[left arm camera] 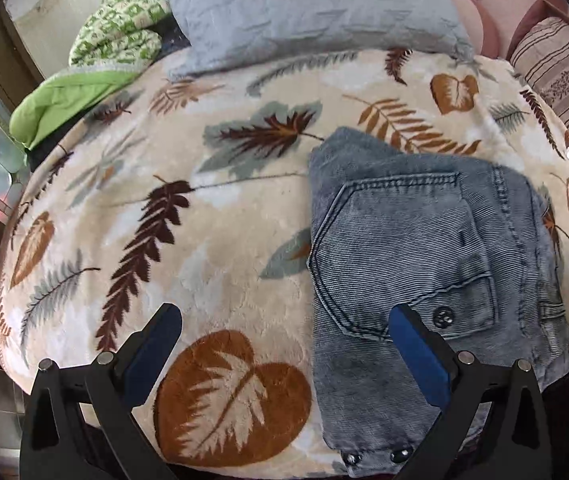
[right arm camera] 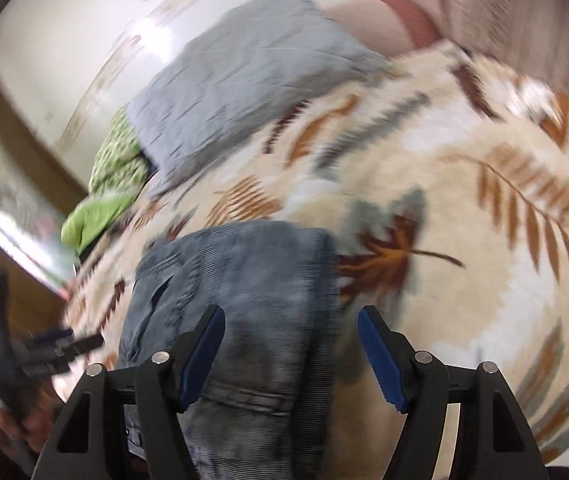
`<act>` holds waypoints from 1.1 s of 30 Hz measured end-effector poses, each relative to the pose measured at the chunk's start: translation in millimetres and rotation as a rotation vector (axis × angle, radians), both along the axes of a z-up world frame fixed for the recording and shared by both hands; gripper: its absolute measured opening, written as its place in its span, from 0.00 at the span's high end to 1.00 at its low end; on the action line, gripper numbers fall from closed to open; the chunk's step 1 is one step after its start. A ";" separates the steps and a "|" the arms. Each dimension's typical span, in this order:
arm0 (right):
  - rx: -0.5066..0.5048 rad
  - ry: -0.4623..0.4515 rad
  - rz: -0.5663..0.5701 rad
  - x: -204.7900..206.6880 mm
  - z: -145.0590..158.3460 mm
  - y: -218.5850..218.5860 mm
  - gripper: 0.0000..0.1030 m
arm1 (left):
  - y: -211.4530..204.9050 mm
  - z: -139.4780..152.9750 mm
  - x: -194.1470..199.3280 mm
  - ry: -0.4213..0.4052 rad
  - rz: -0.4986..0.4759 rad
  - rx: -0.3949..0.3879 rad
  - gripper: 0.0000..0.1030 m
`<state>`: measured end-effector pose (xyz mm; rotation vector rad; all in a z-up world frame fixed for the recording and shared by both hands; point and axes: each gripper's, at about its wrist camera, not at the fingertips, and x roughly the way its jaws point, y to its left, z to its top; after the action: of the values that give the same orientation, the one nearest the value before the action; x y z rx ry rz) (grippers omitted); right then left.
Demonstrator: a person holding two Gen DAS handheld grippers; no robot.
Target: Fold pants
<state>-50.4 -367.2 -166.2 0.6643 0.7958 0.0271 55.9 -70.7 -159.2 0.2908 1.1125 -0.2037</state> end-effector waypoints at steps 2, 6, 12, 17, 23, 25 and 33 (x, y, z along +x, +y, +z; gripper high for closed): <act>0.077 0.032 -0.010 -1.1 -9.8 -14.4 0.29 | 1.1 -6.3 6.2 0.033 -0.005 -0.026 0.00; 0.209 0.080 -0.004 0.2 -30.0 -30.7 0.29 | 2.3 -21.1 19.5 0.096 -0.022 -0.094 0.00; 0.295 0.084 0.041 10.2 -38.1 -32.6 0.24 | 1.9 -38.9 36.3 0.182 -0.113 -0.216 0.00; 0.305 0.114 0.138 28.8 -37.7 -12.7 0.24 | -2.4 -44.6 47.8 0.245 -0.200 -0.288 0.00; 0.134 0.107 0.268 44.7 -22.9 34.4 0.21 | -16.5 -44.6 50.0 0.257 -0.285 -0.365 0.00; 0.098 0.092 0.275 43.7 -19.4 40.3 0.20 | -23.3 -45.7 46.3 0.249 -0.311 -0.369 0.00; 0.062 0.042 0.363 47.2 -17.3 64.4 0.21 | -22.7 -44.5 45.8 0.235 -0.294 -0.407 0.09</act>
<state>-3.3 -302.8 -183.5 0.5735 0.9506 0.3702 101.7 -93.4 -203.7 0.0638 1.2267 -0.7305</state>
